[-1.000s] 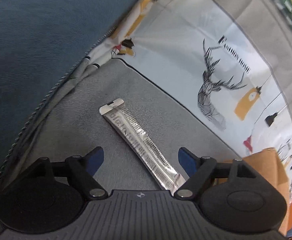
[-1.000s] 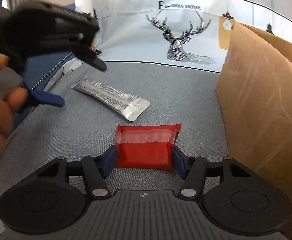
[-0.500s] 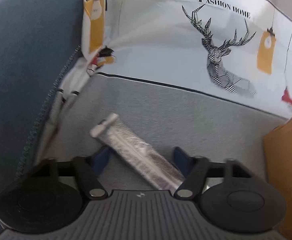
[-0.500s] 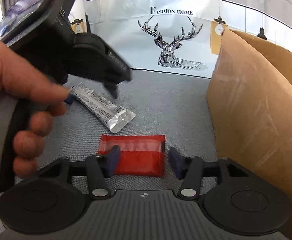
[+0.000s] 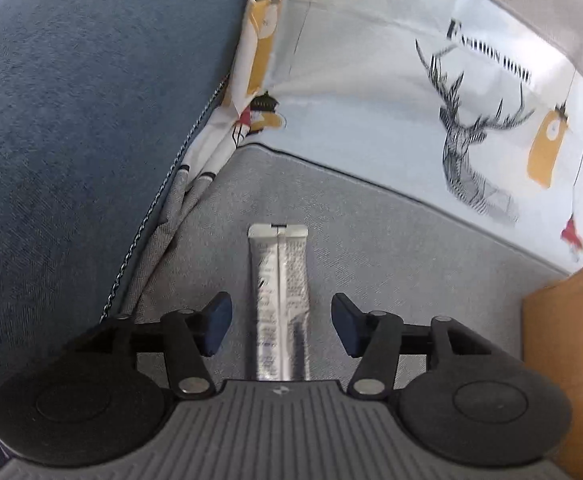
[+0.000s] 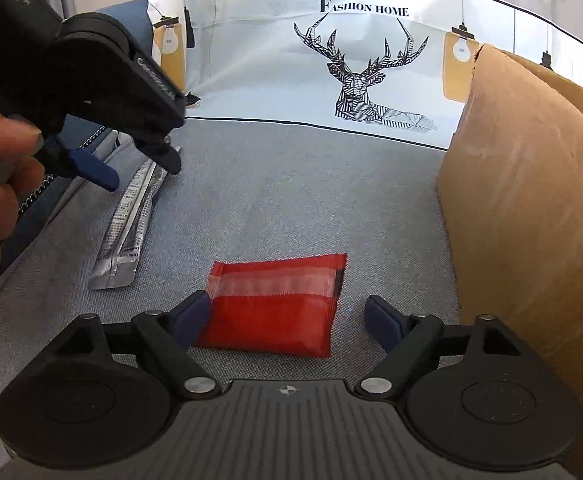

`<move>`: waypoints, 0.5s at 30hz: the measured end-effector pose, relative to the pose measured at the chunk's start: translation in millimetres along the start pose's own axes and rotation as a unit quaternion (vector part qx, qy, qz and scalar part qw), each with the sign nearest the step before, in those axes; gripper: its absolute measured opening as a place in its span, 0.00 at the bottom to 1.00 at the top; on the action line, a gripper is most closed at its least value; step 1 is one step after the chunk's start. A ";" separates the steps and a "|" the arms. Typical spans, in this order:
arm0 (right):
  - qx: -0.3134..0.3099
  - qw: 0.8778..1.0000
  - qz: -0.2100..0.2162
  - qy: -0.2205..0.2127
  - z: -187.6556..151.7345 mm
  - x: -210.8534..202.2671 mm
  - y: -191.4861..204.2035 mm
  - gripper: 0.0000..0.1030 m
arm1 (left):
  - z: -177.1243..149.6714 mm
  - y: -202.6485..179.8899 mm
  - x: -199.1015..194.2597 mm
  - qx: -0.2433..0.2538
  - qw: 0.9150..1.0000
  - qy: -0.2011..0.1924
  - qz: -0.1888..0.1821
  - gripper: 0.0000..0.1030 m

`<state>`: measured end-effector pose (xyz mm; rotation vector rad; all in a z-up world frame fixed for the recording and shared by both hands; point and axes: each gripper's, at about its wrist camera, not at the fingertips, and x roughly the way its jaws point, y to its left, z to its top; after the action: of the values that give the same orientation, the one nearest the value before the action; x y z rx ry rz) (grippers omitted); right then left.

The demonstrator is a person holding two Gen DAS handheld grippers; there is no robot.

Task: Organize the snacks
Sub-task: 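Grasp the red square packet with right gripper while left gripper grasps the silver stick pack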

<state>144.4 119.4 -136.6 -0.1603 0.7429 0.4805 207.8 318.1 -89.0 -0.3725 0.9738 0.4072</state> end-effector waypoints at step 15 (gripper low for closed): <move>-0.012 1.000 0.000 -0.016 4.7 2.6 1.7 0.83 | -20.0 -22.1 1.1 0.089 0.995 0.023 0.034 0.27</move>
<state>148.1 123.3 -135.0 -0.1742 0.7072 0.4911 204.9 289.7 -97.4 -0.1882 1.0618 0.3705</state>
